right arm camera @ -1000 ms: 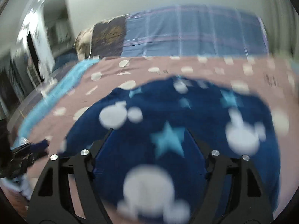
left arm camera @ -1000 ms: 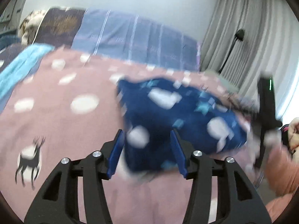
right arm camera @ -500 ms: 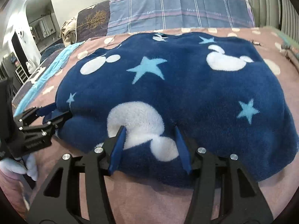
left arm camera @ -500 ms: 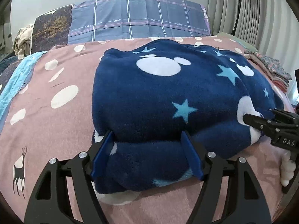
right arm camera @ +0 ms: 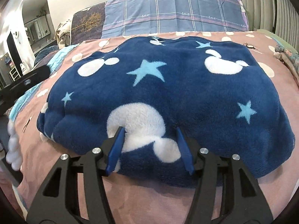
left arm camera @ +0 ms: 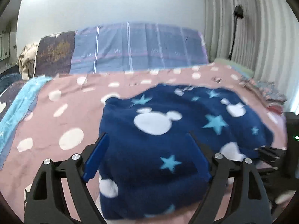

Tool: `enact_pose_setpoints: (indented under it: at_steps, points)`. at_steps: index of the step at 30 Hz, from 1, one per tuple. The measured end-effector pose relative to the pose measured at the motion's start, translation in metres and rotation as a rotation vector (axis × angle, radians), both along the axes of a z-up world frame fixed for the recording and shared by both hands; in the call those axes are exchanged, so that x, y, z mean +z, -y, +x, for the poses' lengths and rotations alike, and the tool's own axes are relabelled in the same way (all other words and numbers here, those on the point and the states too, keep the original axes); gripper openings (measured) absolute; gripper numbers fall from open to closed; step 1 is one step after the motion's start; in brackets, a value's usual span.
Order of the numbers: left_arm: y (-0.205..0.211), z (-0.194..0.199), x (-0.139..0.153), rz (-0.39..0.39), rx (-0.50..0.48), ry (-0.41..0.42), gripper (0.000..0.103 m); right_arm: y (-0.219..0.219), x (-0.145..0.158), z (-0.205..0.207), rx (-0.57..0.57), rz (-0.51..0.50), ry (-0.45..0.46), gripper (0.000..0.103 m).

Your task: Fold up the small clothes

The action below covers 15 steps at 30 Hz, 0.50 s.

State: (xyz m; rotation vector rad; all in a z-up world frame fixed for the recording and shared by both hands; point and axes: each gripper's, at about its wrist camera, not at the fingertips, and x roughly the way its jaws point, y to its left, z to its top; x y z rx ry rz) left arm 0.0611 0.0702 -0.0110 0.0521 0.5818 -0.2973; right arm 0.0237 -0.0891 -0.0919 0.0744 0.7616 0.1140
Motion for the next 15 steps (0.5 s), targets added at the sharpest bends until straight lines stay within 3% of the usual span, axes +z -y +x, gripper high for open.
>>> enact_pose_setpoints:
  at_steps: [2, 3, 6, 15]
  points:
    - [0.003, 0.026, -0.04, 0.06, 0.01, -0.135, 0.086, -0.002, -0.001, -0.001, 0.0, -0.015, 0.005, 0.059]
    - [0.004, 0.03, -0.053, 0.07, 0.014, -0.147, 0.088, -0.004, -0.001, -0.001, 0.006, -0.026, 0.006, 0.059]
    - [-0.006, 0.024, -0.043, 0.015, 0.007, -0.128, 0.088, -0.007, 0.0, 0.001, 0.015, -0.043, 0.003, 0.059]
    - [-0.008, 0.025, -0.047, 0.0, 0.003, -0.128, 0.088, -0.01, 0.017, 0.002, -0.026, -0.051, 0.045, 0.058]
